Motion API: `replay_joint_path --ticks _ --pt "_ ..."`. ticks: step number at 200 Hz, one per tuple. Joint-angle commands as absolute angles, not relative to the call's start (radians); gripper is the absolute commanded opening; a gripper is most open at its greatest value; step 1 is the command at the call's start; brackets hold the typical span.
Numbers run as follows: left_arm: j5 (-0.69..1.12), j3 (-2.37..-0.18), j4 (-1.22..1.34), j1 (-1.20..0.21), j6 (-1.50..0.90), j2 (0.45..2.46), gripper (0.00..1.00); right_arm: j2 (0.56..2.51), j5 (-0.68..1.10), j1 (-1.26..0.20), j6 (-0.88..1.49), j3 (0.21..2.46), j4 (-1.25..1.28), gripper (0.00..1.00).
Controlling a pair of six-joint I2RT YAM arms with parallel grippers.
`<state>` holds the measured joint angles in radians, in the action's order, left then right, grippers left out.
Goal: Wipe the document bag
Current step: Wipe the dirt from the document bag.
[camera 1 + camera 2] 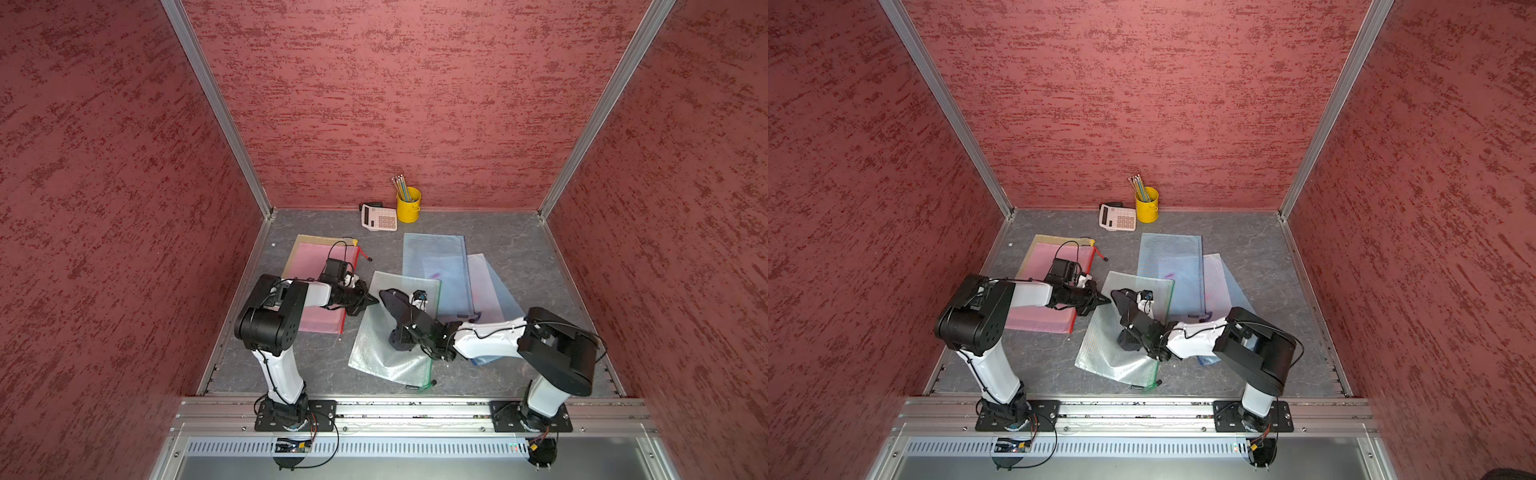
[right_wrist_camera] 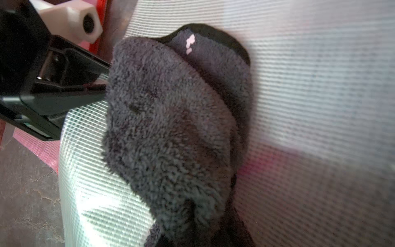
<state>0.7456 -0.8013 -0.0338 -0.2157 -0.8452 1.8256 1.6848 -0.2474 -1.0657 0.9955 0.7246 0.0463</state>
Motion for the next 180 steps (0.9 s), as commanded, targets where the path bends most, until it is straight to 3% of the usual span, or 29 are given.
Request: replay_joint_path --ticks 1,19,37,69,116,151,180 --pt "0.652 -0.770 -0.019 -0.180 -0.855 1.839 0.00 1.658 -0.260 -1.115 1.134 0.640 -0.506 0.00" --pt "0.663 -0.748 -0.003 -0.183 -0.862 1.821 0.00 1.533 -0.362 -1.087 1.084 0.743 -0.684 0.00" --pt "0.671 -0.723 0.011 -0.189 -0.863 1.795 0.00 1.472 -0.434 -1.004 0.977 0.909 -0.683 0.00" --pt "0.671 -0.680 0.034 -0.192 -0.869 1.770 0.00 1.591 -0.486 -0.982 0.818 1.091 -0.334 0.00" --pt "0.671 -0.662 0.080 -0.202 -0.898 1.787 0.00 1.854 -0.571 -0.989 0.759 1.000 0.165 0.00" --pt "0.663 -0.669 0.070 -0.202 -0.904 1.779 0.00 1.954 -0.724 -1.003 0.856 1.027 -0.048 0.00" --pt "0.652 -0.664 0.051 -0.192 -0.902 1.765 0.00 1.863 -0.784 -1.030 1.110 0.942 -0.401 0.00"
